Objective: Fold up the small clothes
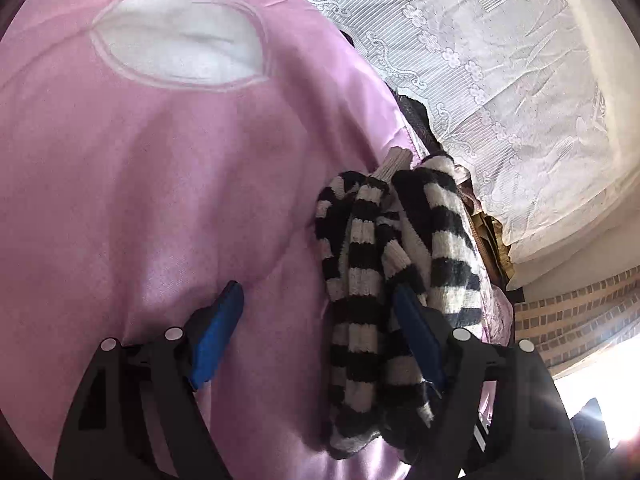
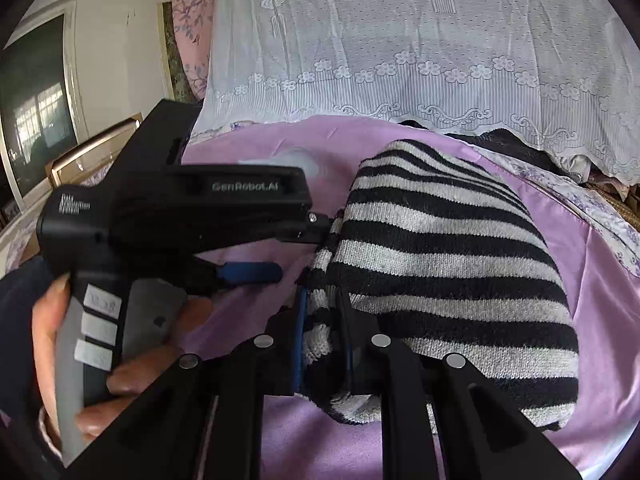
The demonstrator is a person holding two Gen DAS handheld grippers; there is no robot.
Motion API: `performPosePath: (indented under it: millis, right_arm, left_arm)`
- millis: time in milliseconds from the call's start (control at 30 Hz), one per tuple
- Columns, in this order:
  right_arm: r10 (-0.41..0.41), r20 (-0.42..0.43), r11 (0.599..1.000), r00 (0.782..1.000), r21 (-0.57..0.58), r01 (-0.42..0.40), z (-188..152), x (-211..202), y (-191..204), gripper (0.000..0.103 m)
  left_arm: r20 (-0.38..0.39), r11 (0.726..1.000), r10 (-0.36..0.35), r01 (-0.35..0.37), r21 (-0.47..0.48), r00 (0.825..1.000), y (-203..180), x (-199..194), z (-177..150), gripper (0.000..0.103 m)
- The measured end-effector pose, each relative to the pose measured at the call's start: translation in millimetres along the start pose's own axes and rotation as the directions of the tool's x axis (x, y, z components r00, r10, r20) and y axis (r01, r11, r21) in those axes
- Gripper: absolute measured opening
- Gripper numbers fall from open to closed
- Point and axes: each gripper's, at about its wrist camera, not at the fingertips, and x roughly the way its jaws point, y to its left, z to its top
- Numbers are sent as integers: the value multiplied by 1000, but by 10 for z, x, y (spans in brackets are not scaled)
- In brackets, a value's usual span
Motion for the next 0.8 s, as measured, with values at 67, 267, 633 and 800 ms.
performPosePath:
  millis: [67, 267, 633, 800]
  right_arm:
    - [-14, 6, 998, 1000, -54, 15, -60, -12, 62, 16]
    - [196, 5, 980, 981, -39, -196, -136, -186, -131, 34]
    - [253, 137, 953, 958, 135, -271, 79, -680, -1047, 25]
    - [253, 31, 946, 967, 202, -254, 8, -263, -1159, 18]
  left_arm:
    - [8, 998, 34, -35, 43, 999, -90, -11, -1, 74]
    - [30, 995, 81, -82, 58, 996, -129, -59, 40, 75]
    - [136, 987, -33, 11, 162, 990, -530, -624, 43, 85]
    - [67, 960, 12, -30, 280, 998, -1079, -301, -13, 86]
